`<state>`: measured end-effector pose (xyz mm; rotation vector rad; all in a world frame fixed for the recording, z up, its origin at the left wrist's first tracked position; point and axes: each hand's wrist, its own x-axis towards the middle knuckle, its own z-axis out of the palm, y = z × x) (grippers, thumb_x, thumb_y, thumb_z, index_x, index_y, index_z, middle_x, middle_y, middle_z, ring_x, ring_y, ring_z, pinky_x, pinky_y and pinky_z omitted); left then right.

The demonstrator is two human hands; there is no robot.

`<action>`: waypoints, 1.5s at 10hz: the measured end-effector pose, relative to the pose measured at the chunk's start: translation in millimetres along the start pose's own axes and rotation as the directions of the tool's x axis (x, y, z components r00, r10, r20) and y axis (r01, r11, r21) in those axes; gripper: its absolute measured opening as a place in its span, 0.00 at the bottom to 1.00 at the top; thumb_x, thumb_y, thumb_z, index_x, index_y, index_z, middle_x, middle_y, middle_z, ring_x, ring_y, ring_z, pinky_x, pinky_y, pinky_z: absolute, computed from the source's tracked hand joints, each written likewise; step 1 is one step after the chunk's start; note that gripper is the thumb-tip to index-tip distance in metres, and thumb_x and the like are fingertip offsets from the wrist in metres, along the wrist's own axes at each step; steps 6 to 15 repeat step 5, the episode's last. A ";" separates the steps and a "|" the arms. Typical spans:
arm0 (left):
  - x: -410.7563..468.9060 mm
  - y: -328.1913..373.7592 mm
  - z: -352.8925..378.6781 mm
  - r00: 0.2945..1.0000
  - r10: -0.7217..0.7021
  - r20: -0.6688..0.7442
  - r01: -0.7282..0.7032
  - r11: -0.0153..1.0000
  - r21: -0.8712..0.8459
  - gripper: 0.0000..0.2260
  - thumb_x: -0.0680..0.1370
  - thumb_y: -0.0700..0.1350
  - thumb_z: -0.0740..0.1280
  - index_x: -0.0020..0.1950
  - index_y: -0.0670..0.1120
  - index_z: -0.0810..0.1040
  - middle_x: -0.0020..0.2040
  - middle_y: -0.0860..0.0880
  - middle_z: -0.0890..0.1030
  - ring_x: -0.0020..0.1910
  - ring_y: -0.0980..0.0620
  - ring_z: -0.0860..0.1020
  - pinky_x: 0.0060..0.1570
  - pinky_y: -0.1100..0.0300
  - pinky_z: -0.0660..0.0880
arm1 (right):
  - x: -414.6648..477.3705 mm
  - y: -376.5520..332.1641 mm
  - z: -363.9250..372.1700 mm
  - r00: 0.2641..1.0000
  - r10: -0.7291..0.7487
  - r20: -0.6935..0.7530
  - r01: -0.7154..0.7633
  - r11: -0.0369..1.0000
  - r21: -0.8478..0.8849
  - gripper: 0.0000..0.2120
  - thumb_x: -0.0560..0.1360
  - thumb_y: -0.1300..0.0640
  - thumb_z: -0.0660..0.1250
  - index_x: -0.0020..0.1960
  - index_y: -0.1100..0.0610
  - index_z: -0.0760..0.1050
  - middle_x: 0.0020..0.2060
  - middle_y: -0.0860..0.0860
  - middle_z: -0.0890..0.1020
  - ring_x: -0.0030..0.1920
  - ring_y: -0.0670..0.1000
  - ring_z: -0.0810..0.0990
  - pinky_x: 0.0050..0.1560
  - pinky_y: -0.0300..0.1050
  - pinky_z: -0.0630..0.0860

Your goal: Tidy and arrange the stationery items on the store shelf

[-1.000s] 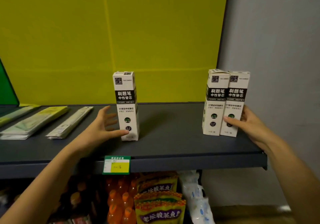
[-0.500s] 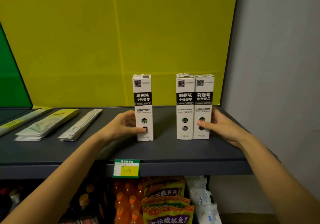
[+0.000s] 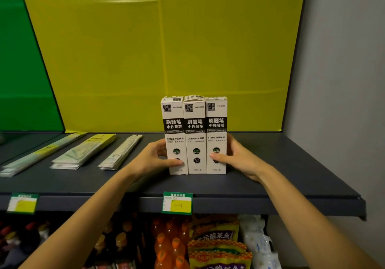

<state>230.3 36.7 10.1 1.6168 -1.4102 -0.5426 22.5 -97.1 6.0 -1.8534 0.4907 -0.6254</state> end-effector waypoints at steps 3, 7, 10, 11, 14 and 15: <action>-0.5 -4.1 -7.1 0.999 0.008 0.041 -0.007 0.999 -0.035 0.22 0.68 0.39 0.74 0.58 0.53 0.73 0.53 0.57 0.81 0.54 0.58 0.79 0.45 0.68 0.77 | -6.1 0.3 14.4 0.997 0.021 -0.072 -0.023 0.999 -0.023 0.30 0.71 0.59 0.70 0.68 0.50 0.60 0.59 0.45 0.75 0.52 0.36 0.75 0.44 0.30 0.75; -10.3 -2.7 -16.0 0.998 0.020 -0.052 -0.022 0.999 -0.036 0.31 0.67 0.40 0.75 0.67 0.48 0.67 0.61 0.51 0.76 0.59 0.55 0.75 0.61 0.57 0.73 | -22.2 -9.7 7.0 0.988 0.012 -0.154 -0.018 0.999 -0.034 0.42 0.66 0.57 0.74 0.73 0.51 0.54 0.71 0.47 0.66 0.64 0.45 0.71 0.64 0.42 0.70; -10.3 -2.7 -16.0 0.998 0.020 -0.052 -0.022 0.999 -0.036 0.31 0.67 0.40 0.75 0.67 0.48 0.67 0.61 0.51 0.76 0.59 0.55 0.75 0.61 0.57 0.73 | -22.2 -9.7 7.0 0.988 0.012 -0.154 -0.018 0.999 -0.034 0.42 0.66 0.57 0.74 0.73 0.51 0.54 0.71 0.47 0.66 0.64 0.45 0.71 0.64 0.42 0.70; -10.3 -2.7 -16.0 0.998 0.020 -0.052 -0.022 0.999 -0.036 0.31 0.67 0.40 0.75 0.67 0.48 0.67 0.61 0.51 0.76 0.59 0.55 0.75 0.61 0.57 0.73 | -22.2 -9.7 7.0 0.988 0.012 -0.154 -0.018 0.999 -0.034 0.42 0.66 0.57 0.74 0.73 0.51 0.54 0.71 0.47 0.66 0.64 0.45 0.71 0.64 0.42 0.70; -10.3 -2.7 -16.0 0.998 0.020 -0.052 -0.022 0.999 -0.036 0.31 0.67 0.40 0.75 0.67 0.48 0.67 0.61 0.51 0.76 0.59 0.55 0.75 0.61 0.57 0.73 | -22.2 -9.7 7.0 0.988 0.012 -0.154 -0.018 0.999 -0.034 0.42 0.66 0.57 0.74 0.73 0.51 0.54 0.71 0.47 0.66 0.64 0.45 0.71 0.64 0.42 0.70; -10.3 -2.7 -16.0 0.998 0.020 -0.052 -0.022 0.999 -0.036 0.31 0.67 0.40 0.75 0.67 0.48 0.67 0.61 0.51 0.76 0.59 0.55 0.75 0.61 0.57 0.73 | -22.2 -9.7 7.0 0.988 0.012 -0.154 -0.018 0.999 -0.034 0.42 0.66 0.57 0.74 0.73 0.51 0.54 0.71 0.47 0.66 0.64 0.45 0.71 0.64 0.42 0.70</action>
